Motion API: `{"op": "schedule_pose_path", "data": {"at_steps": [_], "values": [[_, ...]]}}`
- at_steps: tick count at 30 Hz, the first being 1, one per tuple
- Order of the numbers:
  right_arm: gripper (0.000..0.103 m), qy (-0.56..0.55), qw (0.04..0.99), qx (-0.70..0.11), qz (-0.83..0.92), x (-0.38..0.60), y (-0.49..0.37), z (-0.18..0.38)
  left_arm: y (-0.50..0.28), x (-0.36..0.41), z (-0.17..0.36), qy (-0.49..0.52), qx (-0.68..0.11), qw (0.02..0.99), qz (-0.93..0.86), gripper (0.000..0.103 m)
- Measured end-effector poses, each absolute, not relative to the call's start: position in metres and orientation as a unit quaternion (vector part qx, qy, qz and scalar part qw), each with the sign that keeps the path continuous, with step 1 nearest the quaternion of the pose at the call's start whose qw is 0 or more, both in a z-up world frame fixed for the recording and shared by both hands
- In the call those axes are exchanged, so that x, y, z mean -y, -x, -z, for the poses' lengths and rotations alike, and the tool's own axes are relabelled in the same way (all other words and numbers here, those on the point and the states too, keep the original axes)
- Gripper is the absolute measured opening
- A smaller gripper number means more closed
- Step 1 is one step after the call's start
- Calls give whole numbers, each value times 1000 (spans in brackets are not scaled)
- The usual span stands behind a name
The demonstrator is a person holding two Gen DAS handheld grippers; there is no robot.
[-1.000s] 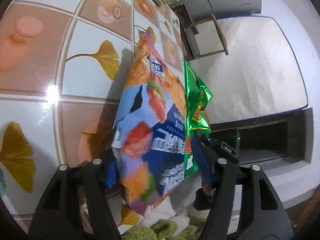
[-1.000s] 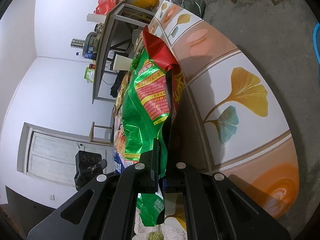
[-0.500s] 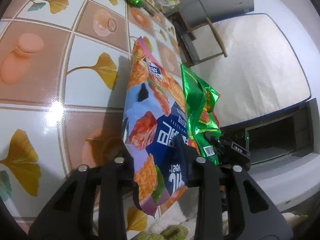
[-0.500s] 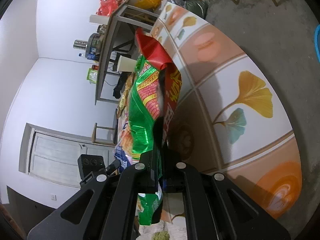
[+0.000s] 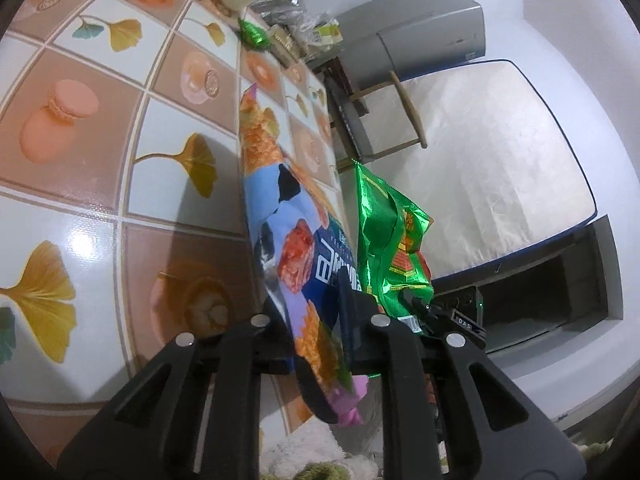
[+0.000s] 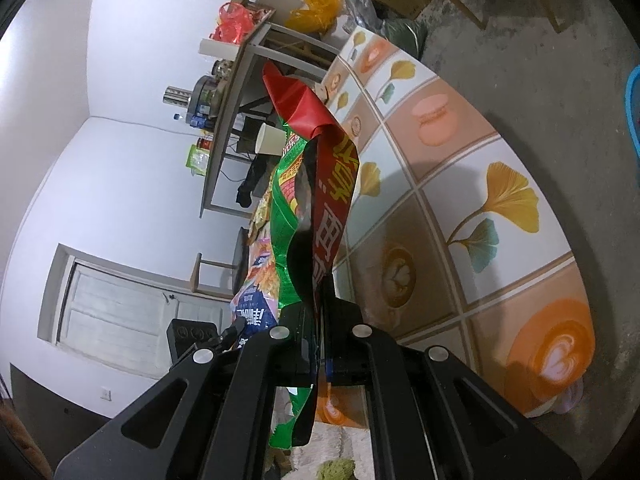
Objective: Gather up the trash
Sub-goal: 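Carry the green bag and blue snack bag toward the wastebasket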
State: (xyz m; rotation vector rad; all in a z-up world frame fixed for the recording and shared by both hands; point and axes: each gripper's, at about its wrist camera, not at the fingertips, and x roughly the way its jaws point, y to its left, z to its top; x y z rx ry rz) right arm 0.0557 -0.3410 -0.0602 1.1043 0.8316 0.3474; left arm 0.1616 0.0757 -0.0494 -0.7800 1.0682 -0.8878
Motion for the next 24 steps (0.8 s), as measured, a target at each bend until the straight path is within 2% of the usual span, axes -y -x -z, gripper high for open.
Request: {"op": "schedule_pose_path", "data": {"at_steps": [12,24], "values": [[3,-507,771,-351,-157,353,-27,39,-150,-68,15,343,-443,711,426,11],[3,-533,798,-272,-80,424,49,19,-151,-1,-21,301,-425,694,498,10]]}}
